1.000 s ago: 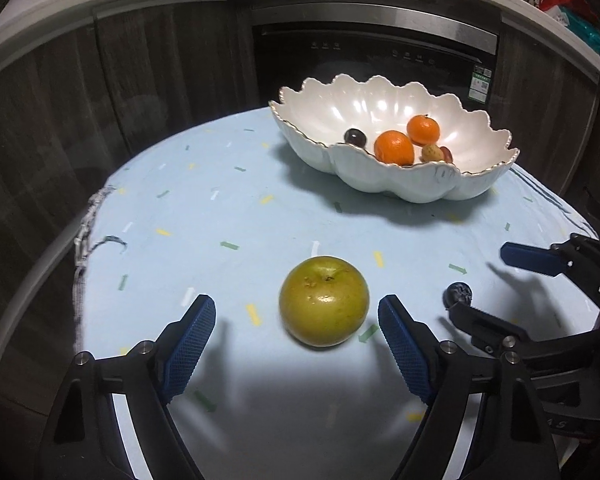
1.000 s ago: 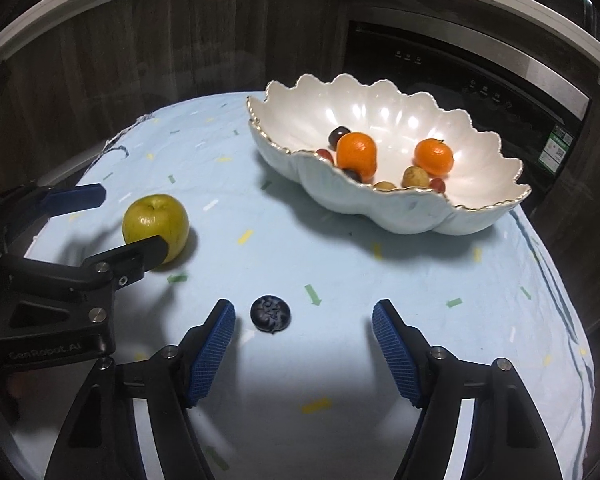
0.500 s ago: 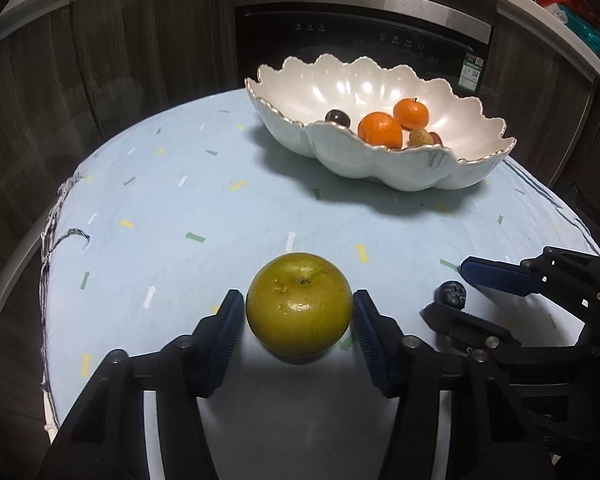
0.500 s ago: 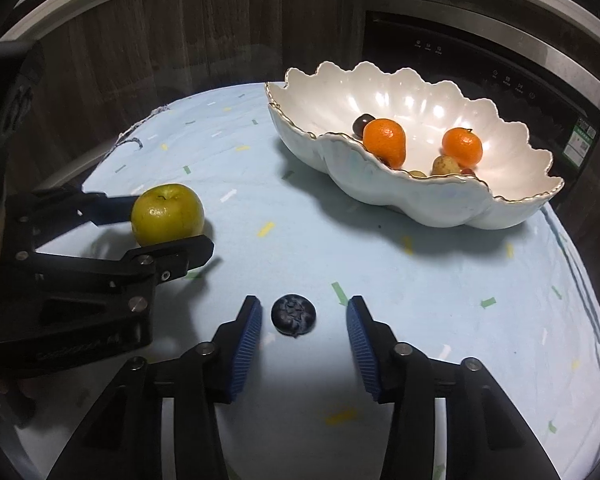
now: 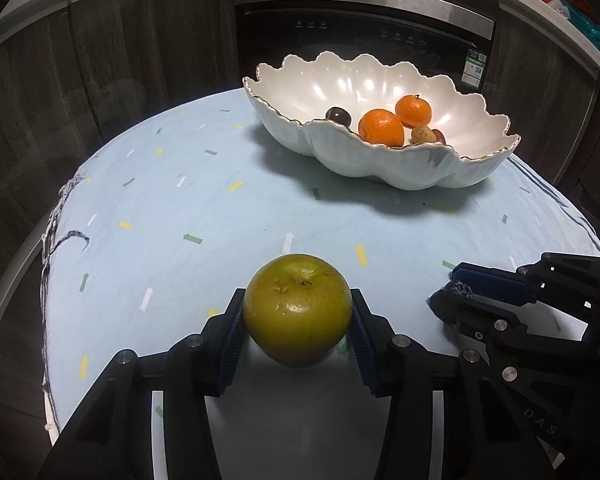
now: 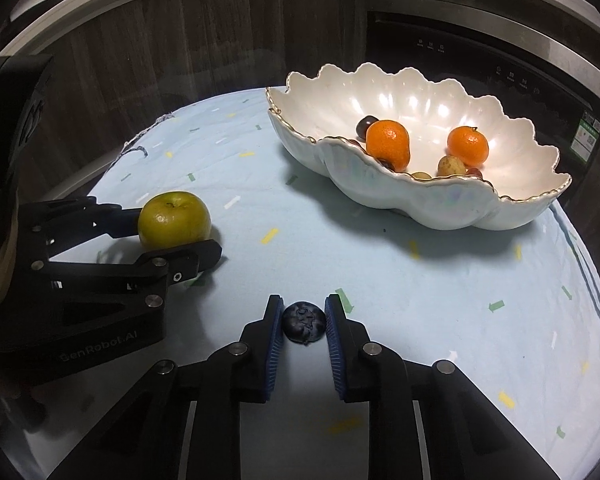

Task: Organize fruits
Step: 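Carry the blueberry with the right tool while the left tool carries the pear over the bowl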

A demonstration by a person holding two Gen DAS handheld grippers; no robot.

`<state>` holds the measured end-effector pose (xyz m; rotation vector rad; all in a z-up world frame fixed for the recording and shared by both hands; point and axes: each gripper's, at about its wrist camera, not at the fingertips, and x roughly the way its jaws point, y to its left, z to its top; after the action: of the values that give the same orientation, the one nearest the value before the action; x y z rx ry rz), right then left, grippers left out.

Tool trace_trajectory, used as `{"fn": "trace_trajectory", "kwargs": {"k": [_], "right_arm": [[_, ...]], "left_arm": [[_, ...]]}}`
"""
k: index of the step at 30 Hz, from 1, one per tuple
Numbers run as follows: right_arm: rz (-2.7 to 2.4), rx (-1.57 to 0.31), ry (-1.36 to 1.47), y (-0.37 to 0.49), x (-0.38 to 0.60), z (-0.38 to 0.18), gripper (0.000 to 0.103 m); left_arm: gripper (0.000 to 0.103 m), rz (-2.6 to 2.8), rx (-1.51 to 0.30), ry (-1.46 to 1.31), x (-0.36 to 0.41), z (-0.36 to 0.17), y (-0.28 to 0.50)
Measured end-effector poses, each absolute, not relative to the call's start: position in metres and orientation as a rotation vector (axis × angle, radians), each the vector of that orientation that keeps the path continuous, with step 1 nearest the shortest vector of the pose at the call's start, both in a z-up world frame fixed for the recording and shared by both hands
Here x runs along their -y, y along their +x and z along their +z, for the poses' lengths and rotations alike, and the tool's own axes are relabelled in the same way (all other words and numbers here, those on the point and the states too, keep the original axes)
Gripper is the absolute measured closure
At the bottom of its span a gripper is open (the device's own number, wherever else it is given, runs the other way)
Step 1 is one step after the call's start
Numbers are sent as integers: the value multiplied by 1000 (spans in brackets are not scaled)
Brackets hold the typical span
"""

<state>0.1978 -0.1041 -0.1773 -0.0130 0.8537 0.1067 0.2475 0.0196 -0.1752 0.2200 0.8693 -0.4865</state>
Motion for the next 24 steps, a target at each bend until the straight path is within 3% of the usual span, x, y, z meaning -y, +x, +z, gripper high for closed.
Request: {"fn": "trace_trajectory", "kwargs": {"k": [24], "right_arm": [[89, -747, 35, 180, 132, -131, 80]], "left_arm": [[55, -436, -802, 210, -6, -125, 214]]}}
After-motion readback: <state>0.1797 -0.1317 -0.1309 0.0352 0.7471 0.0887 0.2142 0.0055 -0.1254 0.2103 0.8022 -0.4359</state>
